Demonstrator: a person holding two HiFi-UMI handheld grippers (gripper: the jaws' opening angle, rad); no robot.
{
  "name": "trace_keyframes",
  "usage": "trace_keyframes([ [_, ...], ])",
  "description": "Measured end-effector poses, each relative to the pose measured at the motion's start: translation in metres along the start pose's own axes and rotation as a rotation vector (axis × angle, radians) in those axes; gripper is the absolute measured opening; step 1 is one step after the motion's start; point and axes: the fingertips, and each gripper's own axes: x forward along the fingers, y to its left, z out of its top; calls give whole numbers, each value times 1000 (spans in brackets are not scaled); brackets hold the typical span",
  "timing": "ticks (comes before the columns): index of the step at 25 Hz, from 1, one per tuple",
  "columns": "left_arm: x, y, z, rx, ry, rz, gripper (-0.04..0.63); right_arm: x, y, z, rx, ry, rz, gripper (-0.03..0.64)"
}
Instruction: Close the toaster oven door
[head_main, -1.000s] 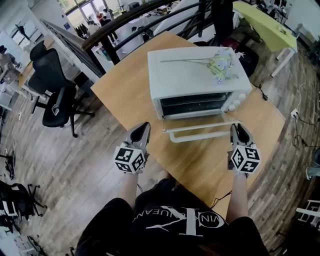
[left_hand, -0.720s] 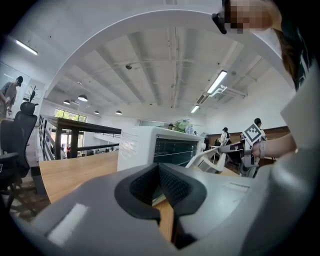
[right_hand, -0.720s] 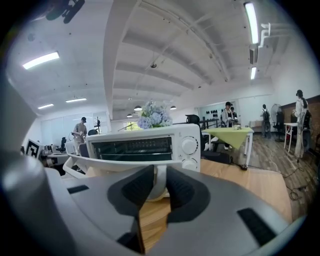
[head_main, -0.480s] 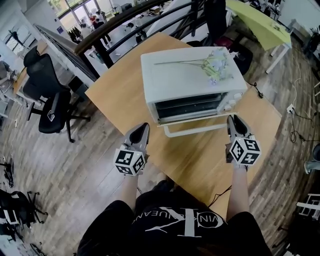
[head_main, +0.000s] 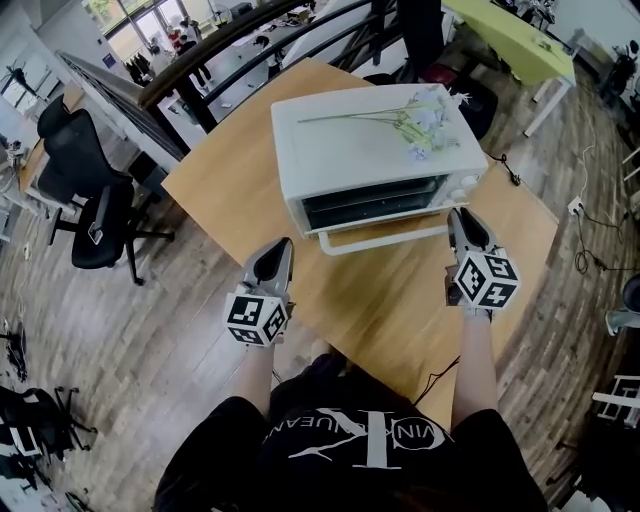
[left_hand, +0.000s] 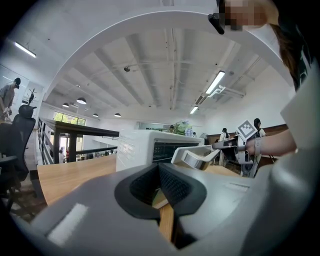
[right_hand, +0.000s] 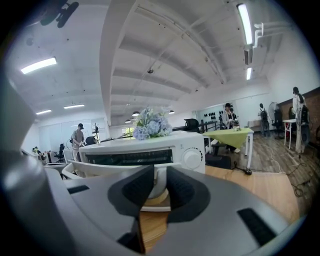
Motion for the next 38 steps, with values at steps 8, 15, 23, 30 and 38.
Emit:
trace_keyframes([
  [8, -1, -1, 1, -2, 6, -1, 11, 8, 0, 9, 14, -20, -6, 74],
  [15, -2, -1, 0, -4, 14, -3, 11, 17, -1, 19, 32, -59, -27, 74],
  [23, -3, 11, 1, -5, 14, 10, 11, 25, -4, 25, 38, -91, -32, 74],
  [30, 0, 21, -1, -5, 19, 13, 11, 34, -5, 28, 39, -119, -37, 74],
  [38, 1, 26, 2, -10, 17, 15, 11, 38, -4, 33, 6, -149, -69, 74],
])
